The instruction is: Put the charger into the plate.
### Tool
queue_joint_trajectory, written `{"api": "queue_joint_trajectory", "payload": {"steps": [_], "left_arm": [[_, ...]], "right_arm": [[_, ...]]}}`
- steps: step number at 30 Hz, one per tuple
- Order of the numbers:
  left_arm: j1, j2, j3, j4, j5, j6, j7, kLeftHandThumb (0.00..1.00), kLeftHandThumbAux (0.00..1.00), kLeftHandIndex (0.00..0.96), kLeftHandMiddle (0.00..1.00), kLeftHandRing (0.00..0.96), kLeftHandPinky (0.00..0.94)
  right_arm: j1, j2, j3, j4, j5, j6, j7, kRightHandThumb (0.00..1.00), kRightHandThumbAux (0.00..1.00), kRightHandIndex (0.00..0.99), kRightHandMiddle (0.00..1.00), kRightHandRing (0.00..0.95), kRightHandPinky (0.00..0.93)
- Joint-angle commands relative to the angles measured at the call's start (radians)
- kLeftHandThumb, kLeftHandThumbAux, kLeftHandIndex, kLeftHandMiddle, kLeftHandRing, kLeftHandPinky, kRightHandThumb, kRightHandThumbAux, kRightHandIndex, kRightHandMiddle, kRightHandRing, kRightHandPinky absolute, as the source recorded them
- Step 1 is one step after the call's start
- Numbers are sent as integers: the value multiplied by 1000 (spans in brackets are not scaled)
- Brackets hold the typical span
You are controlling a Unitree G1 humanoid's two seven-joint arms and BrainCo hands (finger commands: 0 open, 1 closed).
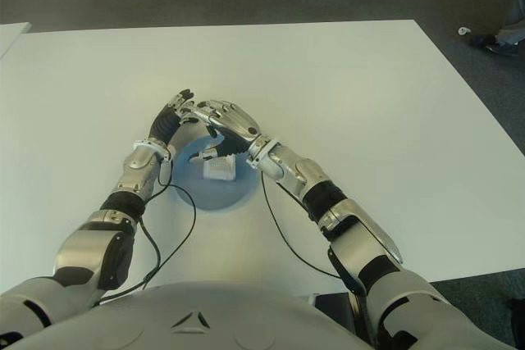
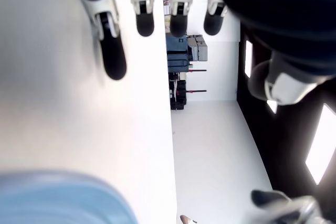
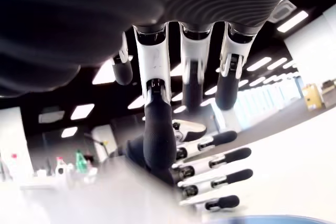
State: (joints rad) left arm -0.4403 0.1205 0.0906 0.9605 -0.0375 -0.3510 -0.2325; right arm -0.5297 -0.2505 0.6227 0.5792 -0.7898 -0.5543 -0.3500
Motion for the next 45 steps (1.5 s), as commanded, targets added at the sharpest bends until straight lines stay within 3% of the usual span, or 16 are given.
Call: {"api": "queue_joint_trajectory", "payload": {"steps": [1,8,12,14,17,31,39,45], "left_arm": [[46,3,-22,9,26,107,26,48,398,0,1,0,0],[50,7,-31,-1,17,91,9,18,400,0,61,36,11],[45,4,-23,25,0,55,-9,3,422,0,134,106,72],[36,1,-10,58,-13,25,-20,1,451,48,185,169,169],[18,2,4,114,-25,-8,-35,0,489,90,228,219,215],[-1,-2,20,156,-30,-31,-34,0,529,108,277,282,281],[-1,-8,29,163,-38,-46,-30,0,556,170,314,326,334],[-1,-10,25,165,-31,-62,-14,0,554,191,320,331,325]], "right_arm": [[19,-5,-16,-30,17,4,48,260,117,0,0,0,0],[37,-11,-40,-70,28,11,85,271,110,0,0,0,0],[46,-14,-54,-90,30,16,97,270,106,0,0,0,0],[50,-17,-64,-104,31,21,103,269,105,0,0,0,0],[57,-19,-77,-123,28,31,103,263,105,0,0,0,0],[62,-24,-120,-123,41,33,100,227,132,0,0,0,0],[53,-29,-170,-84,68,36,68,176,211,0,0,0,0],[20,7,-298,105,216,-15,-21,115,297,0,0,0,0]]}}
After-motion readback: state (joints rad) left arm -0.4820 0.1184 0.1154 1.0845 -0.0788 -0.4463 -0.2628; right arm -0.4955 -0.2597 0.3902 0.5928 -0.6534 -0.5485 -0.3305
